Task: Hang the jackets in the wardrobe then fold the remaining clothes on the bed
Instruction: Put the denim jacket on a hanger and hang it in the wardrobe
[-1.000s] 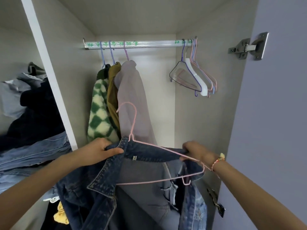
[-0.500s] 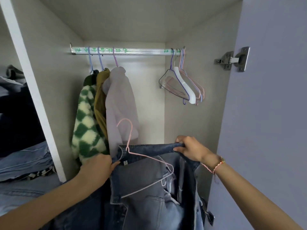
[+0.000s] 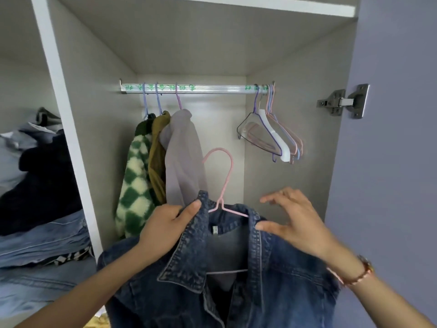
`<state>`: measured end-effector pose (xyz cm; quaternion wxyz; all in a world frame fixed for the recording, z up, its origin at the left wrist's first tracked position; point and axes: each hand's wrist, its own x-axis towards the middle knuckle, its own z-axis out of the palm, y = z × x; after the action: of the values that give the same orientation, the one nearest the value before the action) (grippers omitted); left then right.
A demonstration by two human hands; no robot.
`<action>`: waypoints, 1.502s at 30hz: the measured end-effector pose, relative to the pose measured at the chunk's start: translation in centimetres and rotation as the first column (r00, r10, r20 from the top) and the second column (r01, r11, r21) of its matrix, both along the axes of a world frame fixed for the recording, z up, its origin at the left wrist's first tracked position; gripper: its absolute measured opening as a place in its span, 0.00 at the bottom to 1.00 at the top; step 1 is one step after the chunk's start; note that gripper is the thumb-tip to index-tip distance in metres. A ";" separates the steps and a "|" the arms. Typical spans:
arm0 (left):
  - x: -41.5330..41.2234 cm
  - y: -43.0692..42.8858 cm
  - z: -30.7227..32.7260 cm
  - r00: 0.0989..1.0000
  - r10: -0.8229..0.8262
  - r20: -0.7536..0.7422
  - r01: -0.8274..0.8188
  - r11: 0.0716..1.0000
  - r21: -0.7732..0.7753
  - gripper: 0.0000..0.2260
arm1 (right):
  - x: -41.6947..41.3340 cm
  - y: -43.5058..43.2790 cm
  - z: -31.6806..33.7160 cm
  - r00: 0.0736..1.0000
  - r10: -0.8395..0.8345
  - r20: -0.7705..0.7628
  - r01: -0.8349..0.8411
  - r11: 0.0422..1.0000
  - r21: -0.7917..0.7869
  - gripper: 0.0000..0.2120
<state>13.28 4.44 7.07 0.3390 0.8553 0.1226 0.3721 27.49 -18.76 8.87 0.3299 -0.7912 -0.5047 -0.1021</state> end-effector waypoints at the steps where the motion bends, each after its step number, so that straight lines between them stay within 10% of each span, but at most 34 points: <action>1: 0.0 0.0 0.2 1.000 -0.008 0.013 0.008 1.000 0.013 0.25 | 0.7 -0.2 0.4 1.000 0.008 0.013 -0.008 1.000 -0.024 0.28; 5: 0.1 -0.2 0.3 1.000 -0.029 0.003 0.029 1.000 0.010 0.30 | 0.1 1.0 -2.5 0.969 0.150 -0.194 -0.168 0.982 -0.083 0.02; 14: 0.2 0.7 -0.2 0.975 -0.204 -0.093 0.220 0.951 0.216 0.31 | -2.7 3.1 -2.1 0.799 0.344 -0.493 -0.152 0.909 0.387 0.03; 20: -2.9 4.4 -0.5 0.975 0.215 0.056 -0.205 0.771 0.604 0.31 | -2.0 1.6 -1.5 0.742 0.277 -0.611 0.067 0.876 0.478 0.07; 28: -0.8 -2.3 -3.6 0.904 0.398 0.156 -0.399 0.654 0.642 0.08 | -3.7 2.3 -1.7 0.681 0.290 -0.673 0.075 0.886 0.458 0.06; 35: -2.4 -1.0 -1.9 0.982 0.031 0.187 -0.050 0.994 0.098 0.11 | -0.9 0.7 -3.8 0.904 -0.009 -0.427 0.115 0.968 0.223 0.17; 38: -4.0 0.3 -0.6 0.987 -0.123 -0.107 0.143 0.968 0.204 0.09 | -0.1 0.2 -4.2 0.924 -0.105 -0.369 0.174 0.972 0.158 0.23; 41: -4.5 1.1 0.3 0.726 -0.058 -0.685 0.369 0.874 0.316 0.16 | -0.3 0.1 -4.4 0.851 0.023 -0.525 0.088 0.979 0.185 0.38; 45: -2.5 -1.6 1.2 0.883 -0.153 -0.443 0.277 0.933 0.230 0.18 | -1.5 1.0 -4.3 0.815 0.104 -0.570 -0.013 0.987 0.161 0.17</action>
<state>10.83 2.82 8.29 0.2167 0.9632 0.0406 0.1539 25.99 -17.81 4.54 0.5284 -0.7420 -0.3963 0.1148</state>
